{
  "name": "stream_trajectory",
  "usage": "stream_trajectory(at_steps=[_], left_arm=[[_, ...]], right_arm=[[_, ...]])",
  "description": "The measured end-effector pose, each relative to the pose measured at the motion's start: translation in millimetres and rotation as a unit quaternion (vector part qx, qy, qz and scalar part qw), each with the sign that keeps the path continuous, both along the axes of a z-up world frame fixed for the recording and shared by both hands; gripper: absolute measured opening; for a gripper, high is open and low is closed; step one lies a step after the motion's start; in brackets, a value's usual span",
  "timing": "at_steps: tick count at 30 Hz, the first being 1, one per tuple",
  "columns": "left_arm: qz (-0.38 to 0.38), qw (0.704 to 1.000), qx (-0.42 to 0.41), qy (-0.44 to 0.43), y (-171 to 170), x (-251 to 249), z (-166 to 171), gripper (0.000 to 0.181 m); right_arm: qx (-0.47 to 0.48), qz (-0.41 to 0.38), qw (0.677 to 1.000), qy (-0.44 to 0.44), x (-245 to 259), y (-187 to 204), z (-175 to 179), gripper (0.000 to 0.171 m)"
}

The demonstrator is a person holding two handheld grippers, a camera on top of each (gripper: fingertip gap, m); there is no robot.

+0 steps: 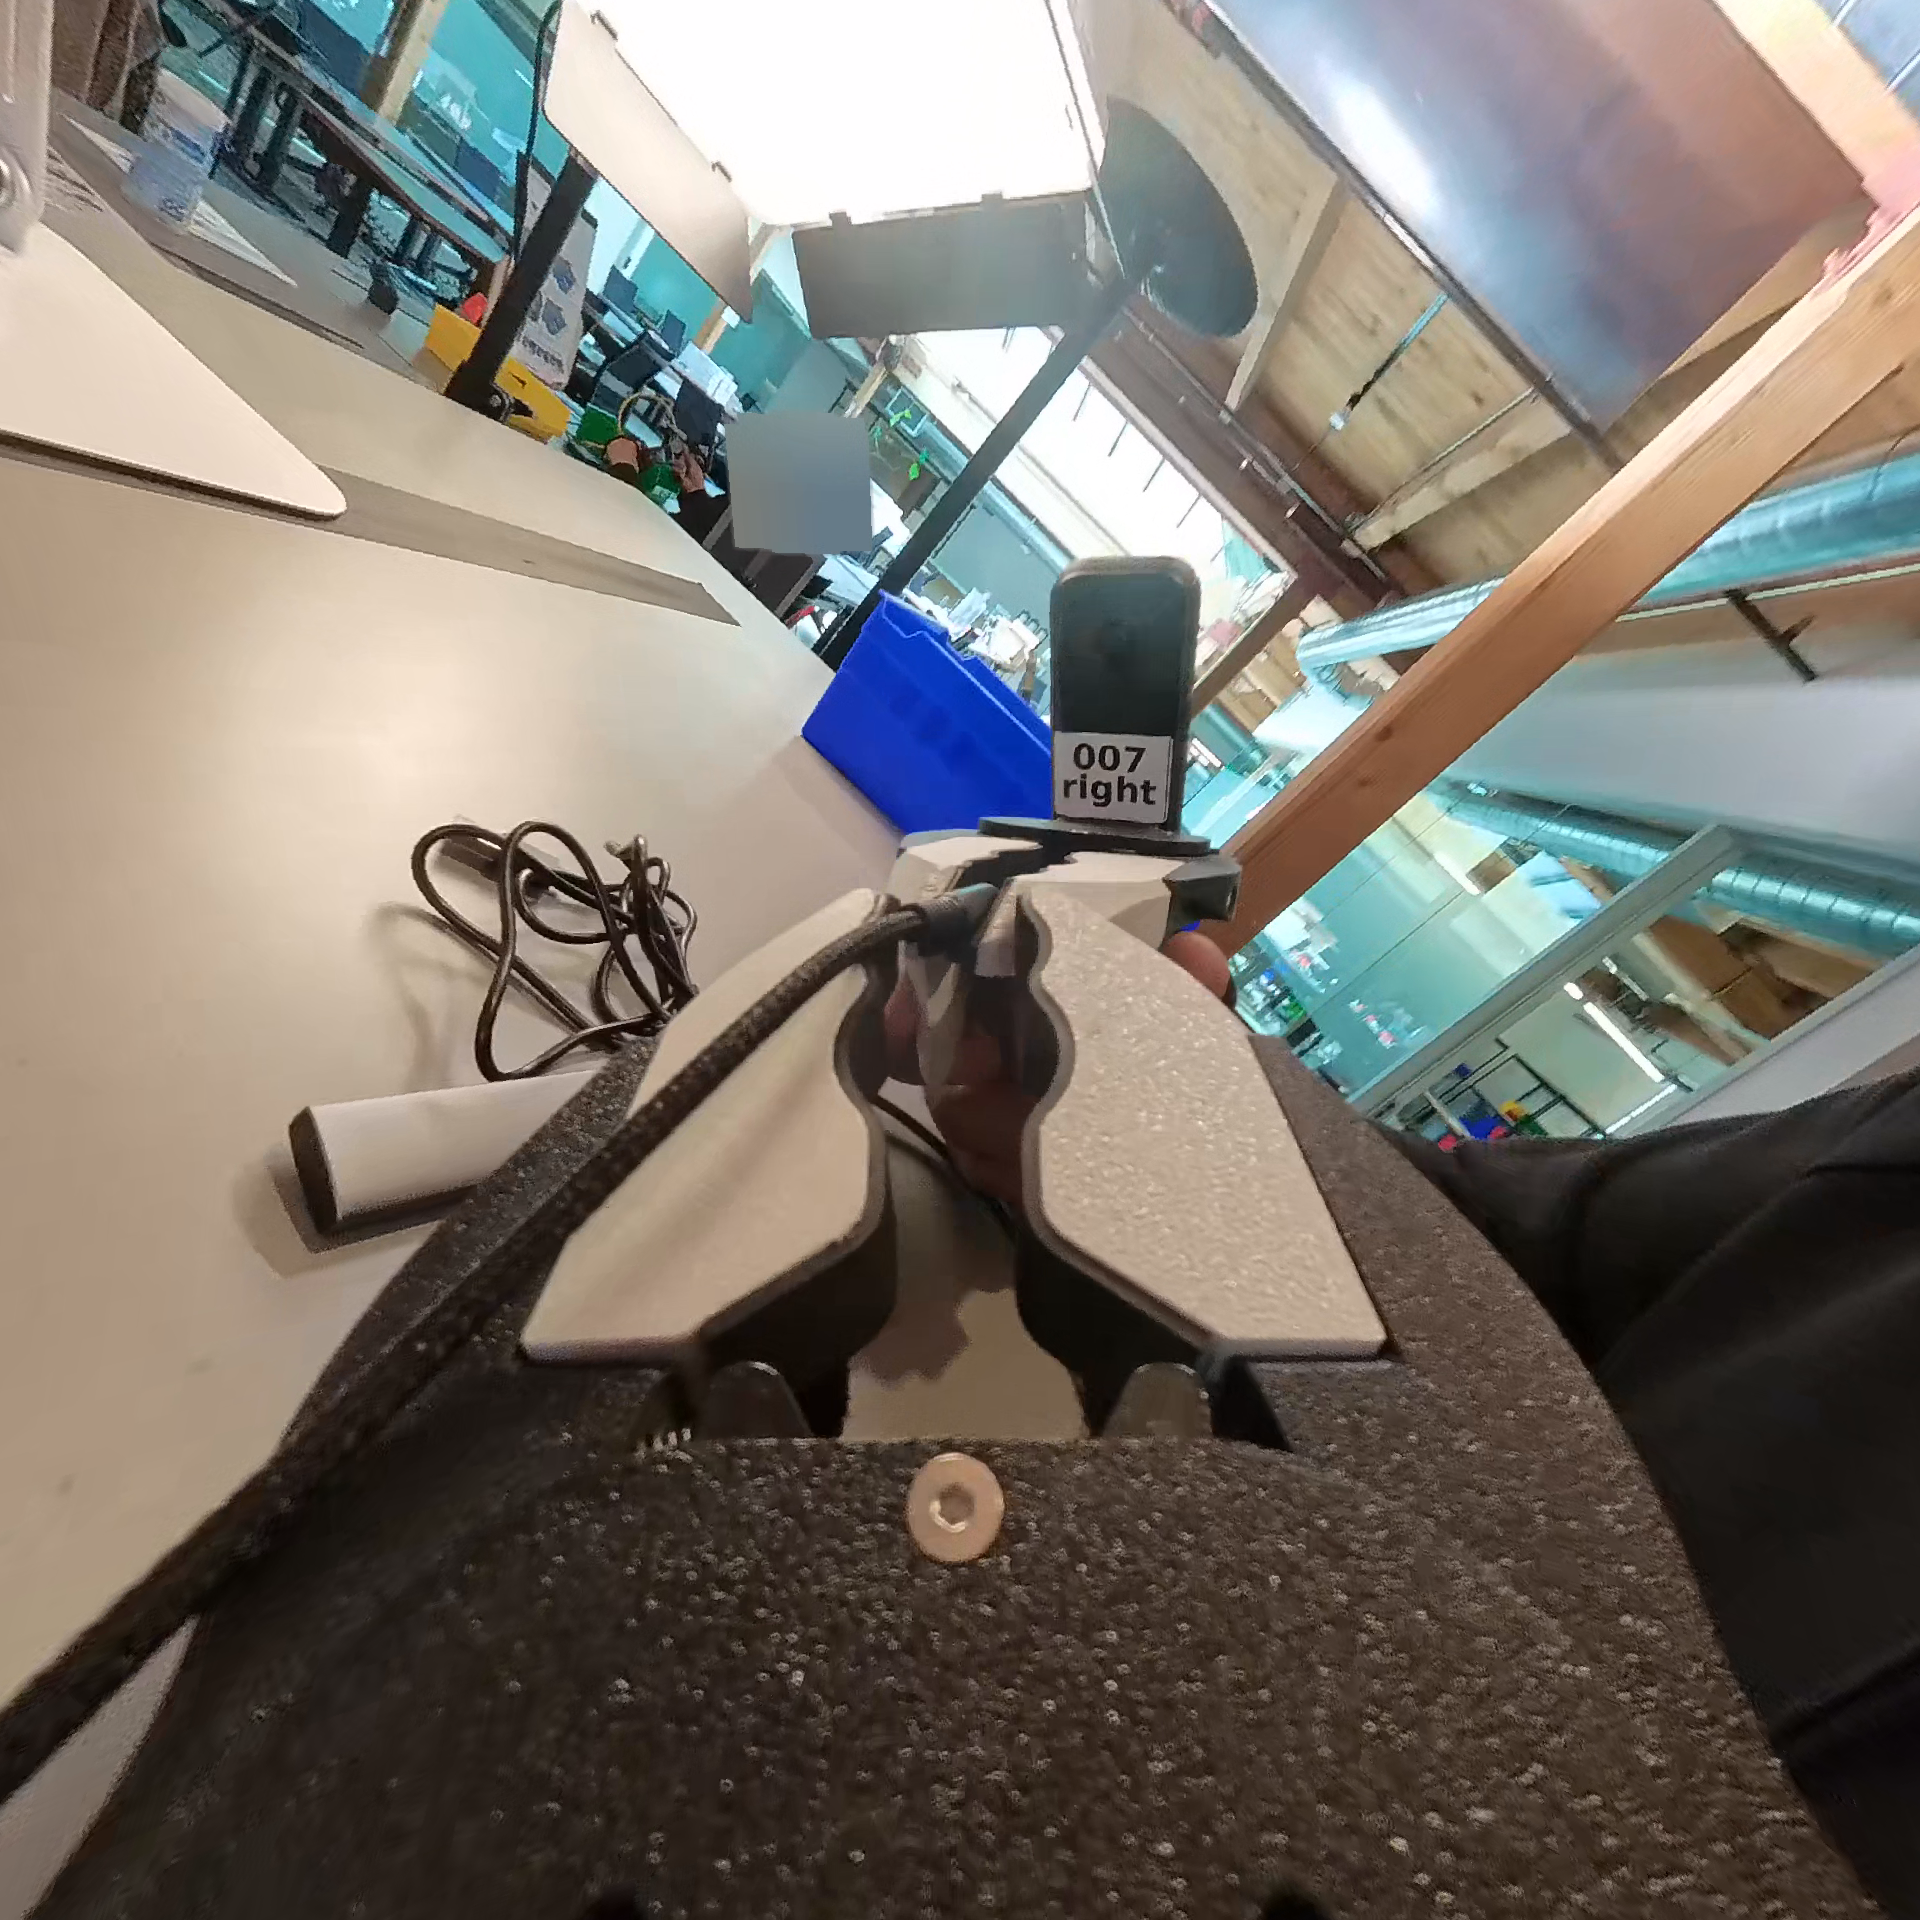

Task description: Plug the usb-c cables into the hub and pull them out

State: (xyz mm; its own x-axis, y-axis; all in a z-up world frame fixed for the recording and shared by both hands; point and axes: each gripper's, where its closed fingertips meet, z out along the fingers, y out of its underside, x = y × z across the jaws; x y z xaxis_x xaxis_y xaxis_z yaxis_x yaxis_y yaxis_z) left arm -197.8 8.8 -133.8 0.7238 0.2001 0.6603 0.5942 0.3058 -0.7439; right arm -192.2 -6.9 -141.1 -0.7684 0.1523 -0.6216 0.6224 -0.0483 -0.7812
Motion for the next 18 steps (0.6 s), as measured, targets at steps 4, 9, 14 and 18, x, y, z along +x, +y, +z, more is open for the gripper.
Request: stream_trajectory(at_steps=[4, 9, 14, 18], left_arm=[[-0.004, 1.000, -0.011, 0.017, -0.7, 1.1, -0.1, 0.013], [-0.002, 0.999, -0.031, 0.036, -7.8, -1.1, -0.4, 0.008], [0.043, 0.996, -0.072, 0.002, -34.1, -21.2, -13.7, 0.008], [0.086, 0.990, -0.102, -0.038, -53.6, -36.6, -26.5, 0.008]], right_arm=[[-0.019, 0.022, 0.999, -0.030, 4.2, -1.2, 1.3, 0.007], [0.036, 0.003, 0.999, 0.018, -1.1, 2.4, -7.0, 0.009], [0.245, -0.063, 0.938, 0.237, -17.4, 16.0, -31.5, 0.012], [0.353, -0.049, 0.880, 0.315, -17.7, 17.5, -54.5, 0.020]])
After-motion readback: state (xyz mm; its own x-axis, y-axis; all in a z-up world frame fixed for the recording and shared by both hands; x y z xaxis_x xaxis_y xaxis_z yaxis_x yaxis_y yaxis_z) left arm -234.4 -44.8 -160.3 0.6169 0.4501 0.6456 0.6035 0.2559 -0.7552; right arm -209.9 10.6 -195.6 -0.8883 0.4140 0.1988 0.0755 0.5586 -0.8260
